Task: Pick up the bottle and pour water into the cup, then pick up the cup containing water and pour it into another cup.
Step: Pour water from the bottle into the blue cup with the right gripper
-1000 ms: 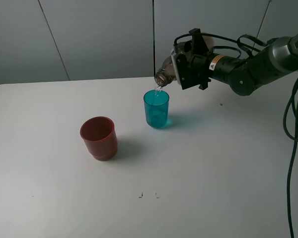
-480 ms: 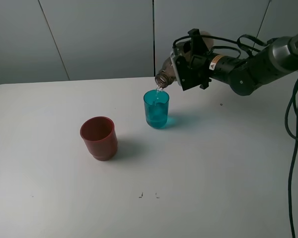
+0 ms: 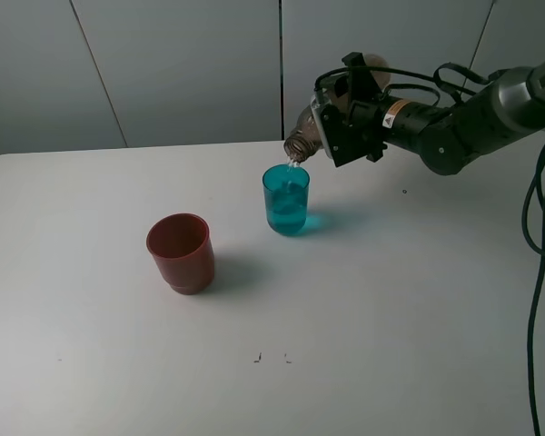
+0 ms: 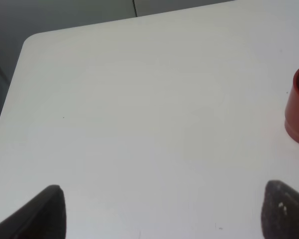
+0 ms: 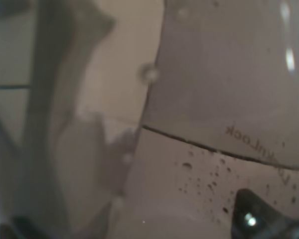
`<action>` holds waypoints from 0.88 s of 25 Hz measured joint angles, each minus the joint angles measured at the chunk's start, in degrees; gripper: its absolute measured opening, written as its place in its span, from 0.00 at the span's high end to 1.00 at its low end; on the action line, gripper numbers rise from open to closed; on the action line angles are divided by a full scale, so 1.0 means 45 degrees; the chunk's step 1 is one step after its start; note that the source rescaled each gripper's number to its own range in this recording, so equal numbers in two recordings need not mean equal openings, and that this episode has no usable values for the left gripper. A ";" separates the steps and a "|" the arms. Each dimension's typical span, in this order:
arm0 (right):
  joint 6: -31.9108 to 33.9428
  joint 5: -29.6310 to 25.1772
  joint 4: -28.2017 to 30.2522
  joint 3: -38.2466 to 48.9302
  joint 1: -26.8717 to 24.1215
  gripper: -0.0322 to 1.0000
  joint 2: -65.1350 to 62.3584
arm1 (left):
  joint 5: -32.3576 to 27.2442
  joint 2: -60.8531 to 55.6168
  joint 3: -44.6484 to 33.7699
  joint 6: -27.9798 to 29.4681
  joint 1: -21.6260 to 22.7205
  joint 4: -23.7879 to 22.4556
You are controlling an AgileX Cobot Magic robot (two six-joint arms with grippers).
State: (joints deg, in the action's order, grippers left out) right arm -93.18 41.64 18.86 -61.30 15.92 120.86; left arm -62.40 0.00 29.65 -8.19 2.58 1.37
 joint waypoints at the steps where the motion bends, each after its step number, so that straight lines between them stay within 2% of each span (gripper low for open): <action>1: -0.0041 0.0000 0.0000 0.0000 0.0000 0.96 0.0000 | 0.0000 0.0000 0.0000 0.0000 0.0000 0.0000; 18: -0.0151 0.0050 0.0000 0.0000 0.0000 0.96 0.0000 | 0.0000 0.0000 0.0000 0.0000 0.0000 0.0000; 22: 0.0394 -0.0158 0.0065 0.0000 0.0000 0.96 0.0000 | 0.0000 0.0000 0.0000 0.0000 0.0000 0.0000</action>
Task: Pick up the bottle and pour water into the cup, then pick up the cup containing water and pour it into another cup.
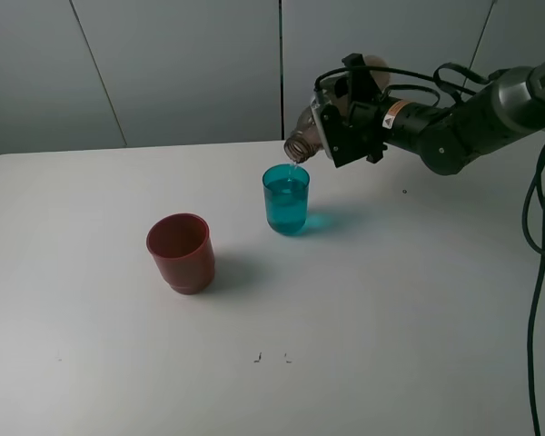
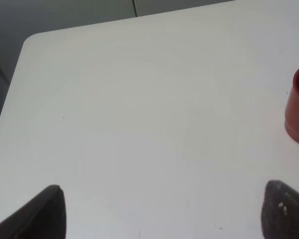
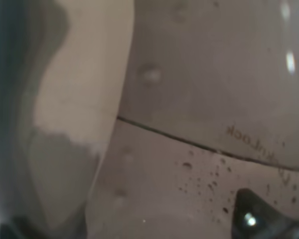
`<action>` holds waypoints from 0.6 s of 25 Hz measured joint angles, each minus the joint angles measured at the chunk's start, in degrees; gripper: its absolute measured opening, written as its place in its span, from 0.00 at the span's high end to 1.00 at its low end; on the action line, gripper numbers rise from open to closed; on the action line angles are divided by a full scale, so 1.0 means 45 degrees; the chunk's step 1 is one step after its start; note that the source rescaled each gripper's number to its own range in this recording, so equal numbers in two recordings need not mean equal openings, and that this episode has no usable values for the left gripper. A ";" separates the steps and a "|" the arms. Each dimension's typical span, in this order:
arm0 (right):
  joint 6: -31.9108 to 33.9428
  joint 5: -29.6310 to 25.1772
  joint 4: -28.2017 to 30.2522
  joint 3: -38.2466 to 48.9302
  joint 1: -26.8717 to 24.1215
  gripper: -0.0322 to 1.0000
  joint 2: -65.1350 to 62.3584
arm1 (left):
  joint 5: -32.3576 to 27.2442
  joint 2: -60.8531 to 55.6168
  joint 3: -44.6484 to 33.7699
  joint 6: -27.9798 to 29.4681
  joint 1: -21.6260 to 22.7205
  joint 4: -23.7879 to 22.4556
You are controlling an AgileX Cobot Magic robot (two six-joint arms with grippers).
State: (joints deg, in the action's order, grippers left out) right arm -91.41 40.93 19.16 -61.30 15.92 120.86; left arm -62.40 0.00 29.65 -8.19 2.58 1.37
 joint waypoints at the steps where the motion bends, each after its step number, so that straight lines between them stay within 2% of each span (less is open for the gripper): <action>1: 0.0253 -0.0030 0.0078 0.0000 0.0000 0.96 0.0000 | 0.0000 0.0000 0.0000 0.0000 0.0000 0.0000; 11: 0.3923 -0.0030 0.0966 0.0169 0.0000 0.96 0.0000 | 0.0000 0.0000 0.0000 0.0000 0.0000 0.0000; 15: 0.6811 -0.0081 0.1241 0.0330 0.0000 0.96 0.0000 | 0.0000 0.0000 0.0000 0.0000 0.0000 0.0000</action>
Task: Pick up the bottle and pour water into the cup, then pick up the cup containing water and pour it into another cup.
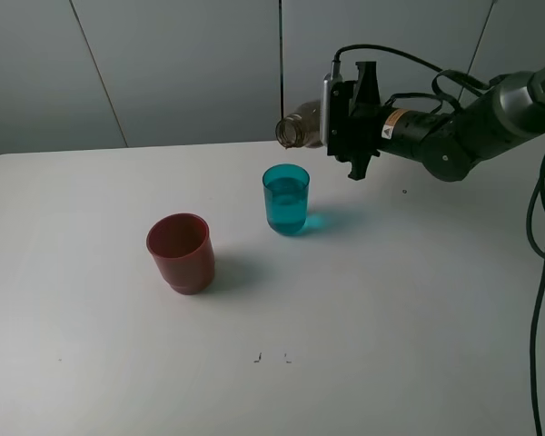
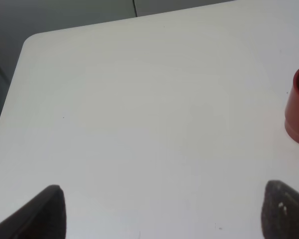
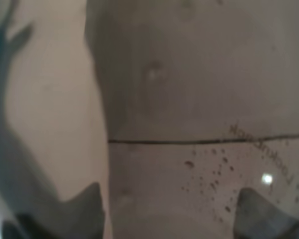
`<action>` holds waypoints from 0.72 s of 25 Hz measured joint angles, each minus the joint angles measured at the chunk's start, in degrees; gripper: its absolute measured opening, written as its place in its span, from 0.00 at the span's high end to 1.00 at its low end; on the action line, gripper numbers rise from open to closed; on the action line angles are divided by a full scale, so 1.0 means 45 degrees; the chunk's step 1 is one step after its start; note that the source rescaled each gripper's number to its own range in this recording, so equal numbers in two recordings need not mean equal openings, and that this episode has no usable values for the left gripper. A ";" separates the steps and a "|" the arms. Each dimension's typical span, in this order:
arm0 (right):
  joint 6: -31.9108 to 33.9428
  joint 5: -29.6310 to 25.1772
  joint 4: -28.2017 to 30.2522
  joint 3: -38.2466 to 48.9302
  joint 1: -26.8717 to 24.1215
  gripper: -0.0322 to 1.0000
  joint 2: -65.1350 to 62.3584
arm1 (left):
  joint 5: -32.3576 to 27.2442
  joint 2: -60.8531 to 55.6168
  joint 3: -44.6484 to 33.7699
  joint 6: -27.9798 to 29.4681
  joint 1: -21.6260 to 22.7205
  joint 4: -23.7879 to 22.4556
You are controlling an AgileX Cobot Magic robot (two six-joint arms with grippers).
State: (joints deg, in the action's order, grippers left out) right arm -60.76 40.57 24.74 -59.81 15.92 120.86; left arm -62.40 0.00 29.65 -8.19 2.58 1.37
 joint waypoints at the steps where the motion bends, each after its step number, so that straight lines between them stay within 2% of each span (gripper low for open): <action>1: 0.0790 -0.0008 0.0028 0.0000 0.0000 0.96 0.0000 | 0.0000 0.0000 0.0000 0.0000 0.0000 0.0000; 6: 0.5925 -0.0001 0.0061 0.0020 -0.0026 0.96 -0.0168 | 0.0000 0.0000 0.0000 0.0000 0.0000 0.0000; 7: 0.7331 0.0034 0.0061 0.0020 -0.0120 0.96 -0.0188 | 0.0000 0.0000 0.0000 0.0000 0.0000 0.0000; 14: 1.4486 0.0065 0.0413 0.0020 -0.0888 0.96 -0.0188 | 0.0000 0.0000 0.0000 0.0028 0.0000 0.0000; 18: 1.7159 0.0065 0.1037 0.0020 -0.1469 0.96 -0.0188 | 0.0000 0.0000 0.0000 0.0028 0.0000 0.0000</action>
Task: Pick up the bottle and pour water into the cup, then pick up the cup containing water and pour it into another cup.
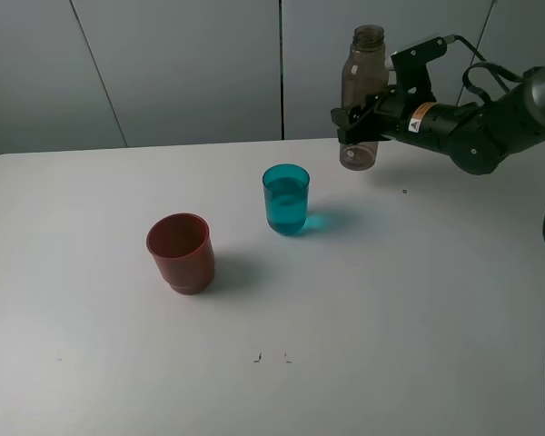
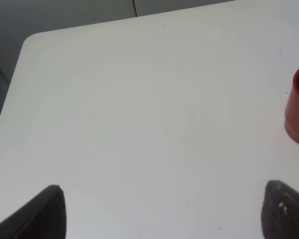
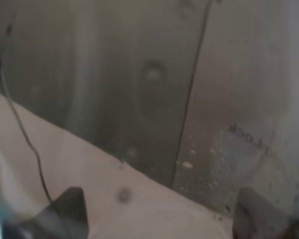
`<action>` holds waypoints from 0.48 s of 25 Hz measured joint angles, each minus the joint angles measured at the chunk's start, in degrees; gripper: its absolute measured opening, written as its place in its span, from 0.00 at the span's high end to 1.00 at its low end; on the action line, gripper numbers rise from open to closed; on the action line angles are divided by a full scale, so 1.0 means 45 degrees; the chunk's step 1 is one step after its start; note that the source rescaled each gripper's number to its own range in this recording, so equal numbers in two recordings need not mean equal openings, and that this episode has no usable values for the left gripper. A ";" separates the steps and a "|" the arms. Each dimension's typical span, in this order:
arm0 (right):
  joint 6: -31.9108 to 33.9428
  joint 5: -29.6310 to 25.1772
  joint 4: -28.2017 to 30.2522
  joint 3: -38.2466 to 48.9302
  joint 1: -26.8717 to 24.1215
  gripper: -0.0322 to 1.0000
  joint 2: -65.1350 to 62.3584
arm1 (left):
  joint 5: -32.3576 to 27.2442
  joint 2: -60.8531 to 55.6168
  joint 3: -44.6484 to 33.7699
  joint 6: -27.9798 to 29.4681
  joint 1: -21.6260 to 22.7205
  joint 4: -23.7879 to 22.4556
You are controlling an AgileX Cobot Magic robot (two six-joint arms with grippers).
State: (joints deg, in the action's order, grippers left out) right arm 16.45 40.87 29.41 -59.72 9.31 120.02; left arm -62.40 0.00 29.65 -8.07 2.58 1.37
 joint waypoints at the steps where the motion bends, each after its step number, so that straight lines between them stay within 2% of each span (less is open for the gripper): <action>1: 0.0587 0.0000 0.0152 0.0000 -0.0180 0.96 0.0000 | 0.0000 0.0000 0.0000 0.0000 0.0000 0.0000; 6: 0.2409 0.0000 0.1119 0.0000 -0.0943 0.96 0.0000 | 0.0000 0.0000 0.0000 0.0025 0.0000 0.0000; 12: 0.2592 0.0197 0.2008 0.0000 -0.1345 0.96 0.0405 | 0.0000 0.0000 0.0000 0.0002 0.0000 0.0000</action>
State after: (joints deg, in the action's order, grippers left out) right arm 28.11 41.75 38.44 -59.72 3.26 121.84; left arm -62.40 0.00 29.65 -8.05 2.58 1.37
